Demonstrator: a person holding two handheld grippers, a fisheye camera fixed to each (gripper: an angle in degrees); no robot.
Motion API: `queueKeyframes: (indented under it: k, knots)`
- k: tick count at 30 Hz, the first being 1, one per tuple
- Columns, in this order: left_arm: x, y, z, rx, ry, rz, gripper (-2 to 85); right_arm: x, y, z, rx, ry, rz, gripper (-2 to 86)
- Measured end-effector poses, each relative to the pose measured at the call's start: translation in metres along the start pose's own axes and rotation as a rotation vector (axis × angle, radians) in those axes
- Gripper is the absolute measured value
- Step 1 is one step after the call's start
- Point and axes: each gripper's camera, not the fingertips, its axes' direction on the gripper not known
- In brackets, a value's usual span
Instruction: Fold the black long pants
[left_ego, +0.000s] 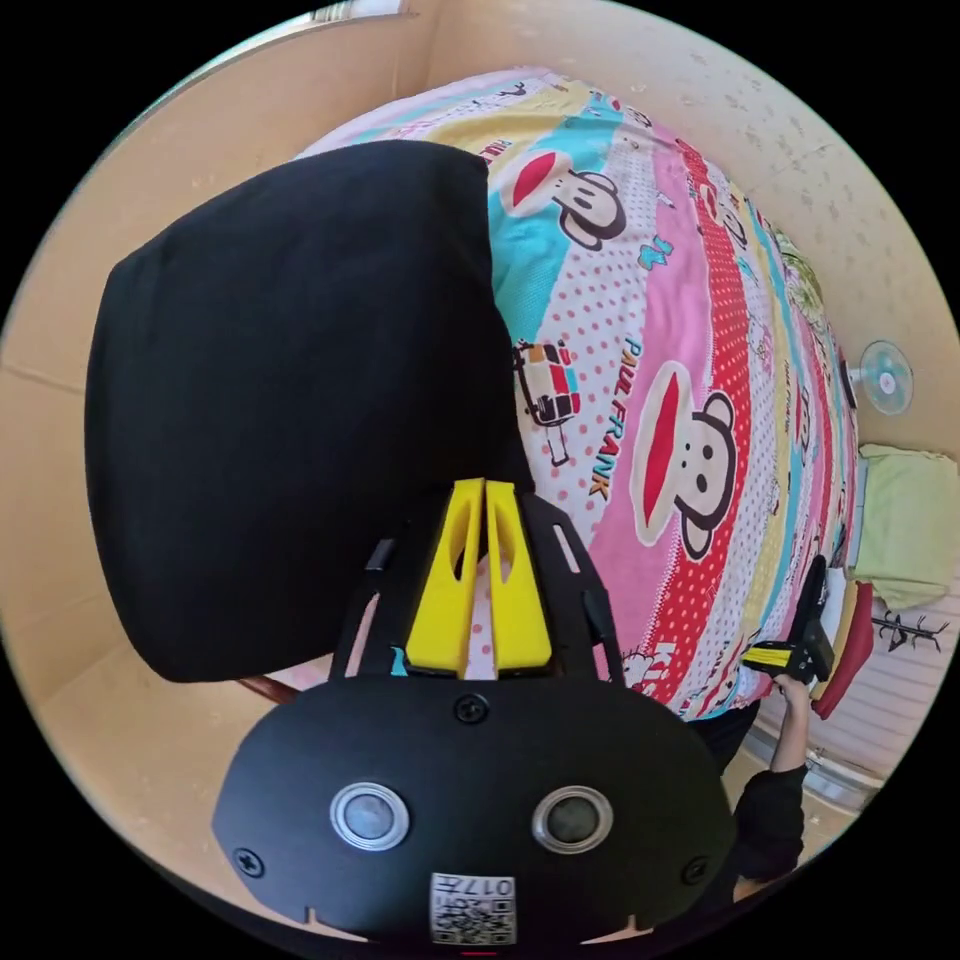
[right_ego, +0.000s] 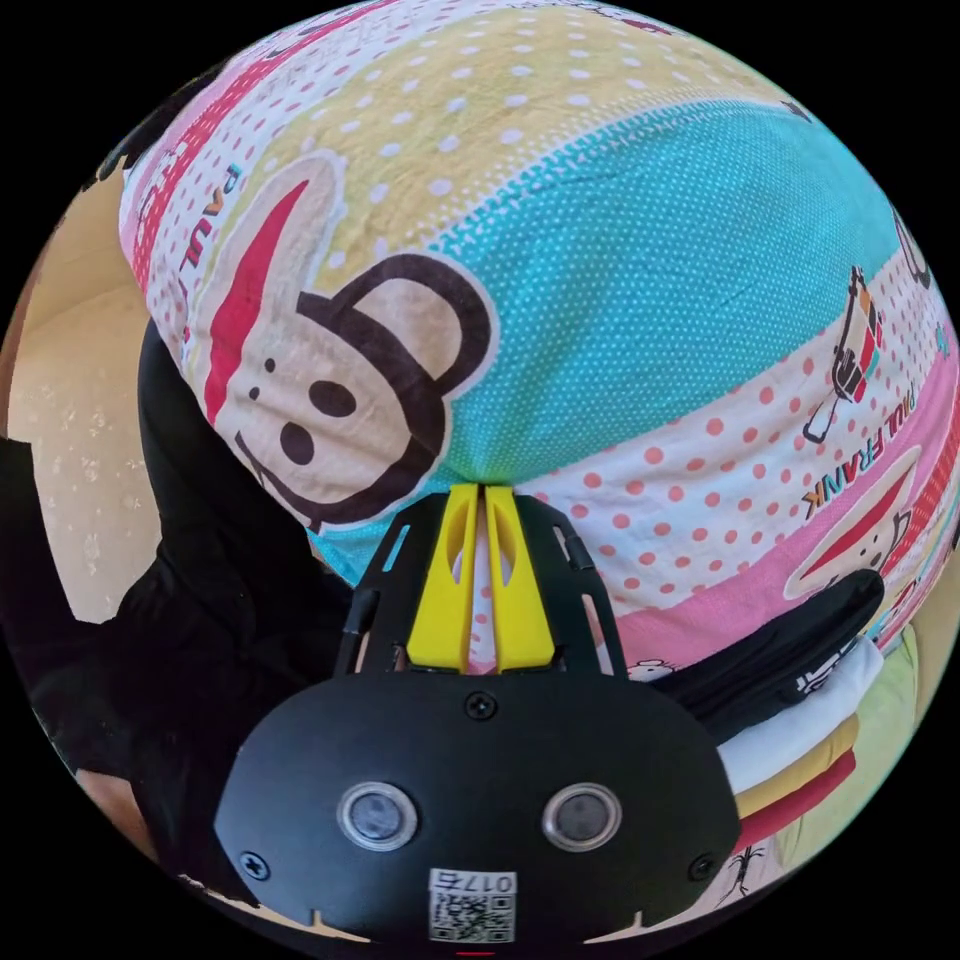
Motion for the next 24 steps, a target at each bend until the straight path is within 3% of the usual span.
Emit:
queueKeyframes:
  k: [2,6,9,12,17,24]
  knots:
    - [-0.020,0.006,-0.003,0.025,0.085,-0.066,-0.1,-0.007,-0.005,0.004,-0.006,0.037,0.003,0.6]
    - [-0.036,0.021,-0.021,0.089,0.137,-0.007,-0.7,-0.007,-0.006,0.008,0.008,0.029,0.005,0.6]
    - [-0.059,0.038,-0.046,0.182,0.063,-0.041,-0.2,-0.004,0.001,0.012,0.052,0.008,0.012,0.6]
    - [-0.092,0.056,-0.066,0.276,0.028,-0.110,2.4,-0.006,0.010,0.017,0.089,0.024,0.012,0.6]
    - [-0.184,0.083,-0.086,0.377,0.184,-0.234,10.1,-0.002,0.022,0.024,0.109,0.018,0.002,0.6]
    - [-0.279,0.116,-0.101,0.463,0.180,-0.277,11.9,0.010,0.044,0.035,0.150,-0.030,0.023,0.6]
